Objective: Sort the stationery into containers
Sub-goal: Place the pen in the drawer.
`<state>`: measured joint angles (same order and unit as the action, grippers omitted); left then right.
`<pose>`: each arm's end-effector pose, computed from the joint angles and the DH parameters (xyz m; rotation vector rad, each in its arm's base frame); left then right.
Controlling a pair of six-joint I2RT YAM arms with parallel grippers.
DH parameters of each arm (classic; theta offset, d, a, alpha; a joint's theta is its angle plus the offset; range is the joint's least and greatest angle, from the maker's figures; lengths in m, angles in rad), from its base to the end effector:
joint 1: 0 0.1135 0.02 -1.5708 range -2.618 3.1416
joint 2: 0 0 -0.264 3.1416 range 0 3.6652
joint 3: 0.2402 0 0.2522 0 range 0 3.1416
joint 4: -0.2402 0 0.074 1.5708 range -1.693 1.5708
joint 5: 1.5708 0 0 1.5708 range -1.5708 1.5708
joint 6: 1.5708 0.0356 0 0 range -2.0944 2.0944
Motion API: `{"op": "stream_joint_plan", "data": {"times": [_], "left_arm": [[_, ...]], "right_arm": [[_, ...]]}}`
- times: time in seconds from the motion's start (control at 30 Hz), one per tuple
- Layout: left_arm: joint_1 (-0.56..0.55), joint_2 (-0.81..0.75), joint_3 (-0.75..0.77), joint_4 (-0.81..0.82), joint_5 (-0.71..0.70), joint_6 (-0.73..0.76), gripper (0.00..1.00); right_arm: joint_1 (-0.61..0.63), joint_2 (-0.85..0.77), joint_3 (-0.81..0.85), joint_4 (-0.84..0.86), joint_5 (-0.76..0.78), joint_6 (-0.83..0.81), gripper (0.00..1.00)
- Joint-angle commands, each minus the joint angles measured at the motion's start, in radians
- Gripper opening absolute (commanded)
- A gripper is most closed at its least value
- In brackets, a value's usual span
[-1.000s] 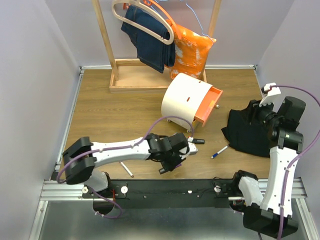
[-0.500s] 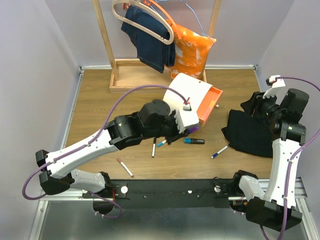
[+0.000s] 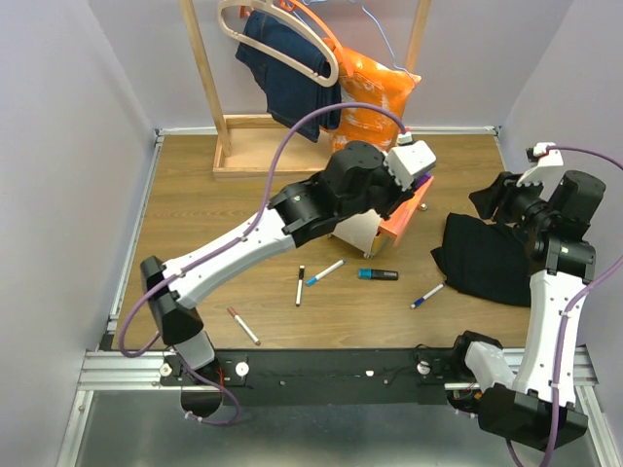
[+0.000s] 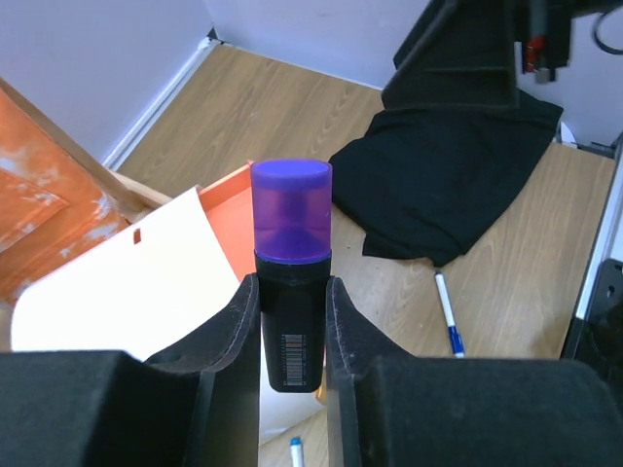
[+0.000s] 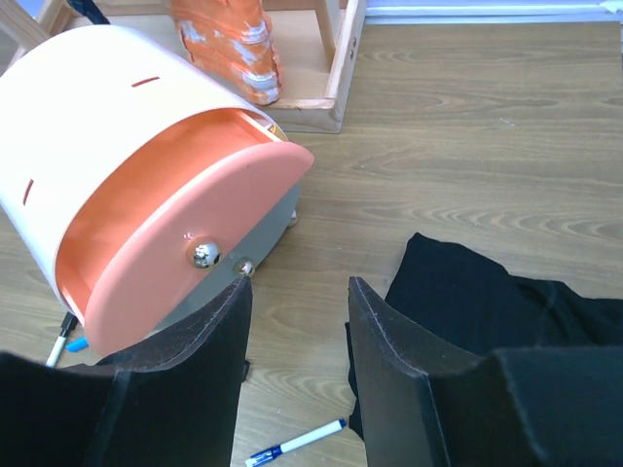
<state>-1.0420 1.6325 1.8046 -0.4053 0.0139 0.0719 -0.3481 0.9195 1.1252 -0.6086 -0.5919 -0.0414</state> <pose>0.1882 -0.3231 0.4527 0.9920 1.5737 -0.6969 0.1786 -0.0437 0.3916 -0.0871 1.9132 0.3215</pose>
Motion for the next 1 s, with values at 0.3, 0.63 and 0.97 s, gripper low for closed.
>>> {"op": "stream_joint_plan", "data": {"times": [0.3,0.63,0.97], "left_arm": [[0.045,0.207,0.144,0.042,-0.029,-0.104,0.0],[0.053,0.3,0.219,0.026,-0.055,-0.139,0.28],[0.051,0.253,0.231,0.025,-0.095,-0.153,0.7]], "right_arm": [[0.001,-0.036,-0.044,0.027,0.006,0.008,0.52],[0.001,-0.028,-0.064,0.04,0.003,0.006,0.52],[0.003,-0.022,-0.07,0.049,0.001,0.006,0.52]]}}
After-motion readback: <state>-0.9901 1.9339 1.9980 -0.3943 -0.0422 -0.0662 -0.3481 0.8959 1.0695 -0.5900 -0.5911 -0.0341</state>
